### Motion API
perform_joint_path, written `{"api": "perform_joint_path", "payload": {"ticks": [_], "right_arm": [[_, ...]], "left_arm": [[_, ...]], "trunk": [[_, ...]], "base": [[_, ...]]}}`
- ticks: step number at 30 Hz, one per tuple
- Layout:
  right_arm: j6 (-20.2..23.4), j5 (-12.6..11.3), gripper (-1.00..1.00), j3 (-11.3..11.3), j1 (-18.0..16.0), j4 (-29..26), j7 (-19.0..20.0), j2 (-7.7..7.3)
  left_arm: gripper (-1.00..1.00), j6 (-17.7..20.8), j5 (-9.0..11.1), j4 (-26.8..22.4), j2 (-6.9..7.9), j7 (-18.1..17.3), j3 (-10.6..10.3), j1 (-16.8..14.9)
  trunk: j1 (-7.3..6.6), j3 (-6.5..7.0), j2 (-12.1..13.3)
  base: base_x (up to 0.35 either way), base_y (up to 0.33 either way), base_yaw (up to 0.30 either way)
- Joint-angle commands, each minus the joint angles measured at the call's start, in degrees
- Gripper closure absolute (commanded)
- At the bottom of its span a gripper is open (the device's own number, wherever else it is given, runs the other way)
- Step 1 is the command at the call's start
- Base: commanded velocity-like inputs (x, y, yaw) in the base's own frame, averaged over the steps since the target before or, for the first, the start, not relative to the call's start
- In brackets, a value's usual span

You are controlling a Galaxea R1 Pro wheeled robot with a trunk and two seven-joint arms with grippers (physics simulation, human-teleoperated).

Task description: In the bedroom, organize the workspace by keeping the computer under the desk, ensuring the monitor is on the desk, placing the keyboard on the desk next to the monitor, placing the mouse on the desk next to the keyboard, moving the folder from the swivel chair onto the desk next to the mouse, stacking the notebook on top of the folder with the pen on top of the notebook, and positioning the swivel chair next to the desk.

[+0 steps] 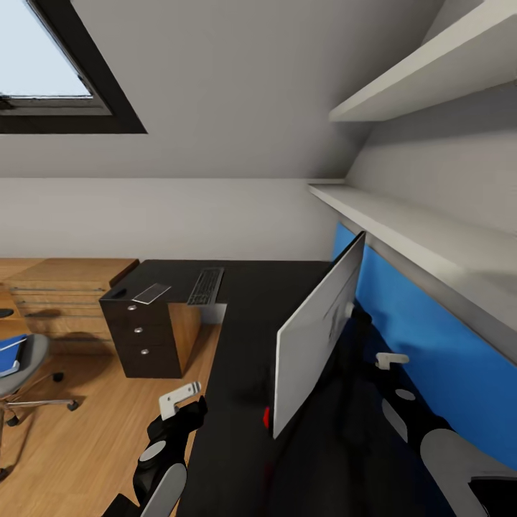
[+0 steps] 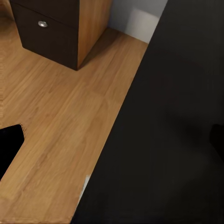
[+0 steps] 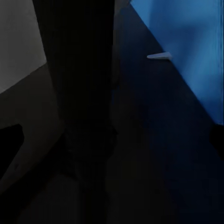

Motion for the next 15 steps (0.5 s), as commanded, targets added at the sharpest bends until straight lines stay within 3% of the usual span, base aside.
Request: {"api": "perform_joint_path", "payload": {"ticks": [1, 15], "right_arm": [[-0.2, -0.5, -1.0, 0.3, -0.1, 0.1, 0.0, -0.01], [-0.2, -0.6, -1.0, 0.3, -0.1, -0.1, -0.1, 0.05]], "left_arm": [[-1.0, 0.2, 0.2, -0.1, 0.05, 0.4, -0.1, -0.1], [-1.0, 0.2, 0.3, -0.1, 0.05, 0.4, -0.1, -0.1]], "trunk": [[-0.03, -0.08, -0.1], [-0.03, -0.08, -0.1]], "base": [[-0.333, 0.0, 0.0], [-0.336, 0.016, 0.0]]}}
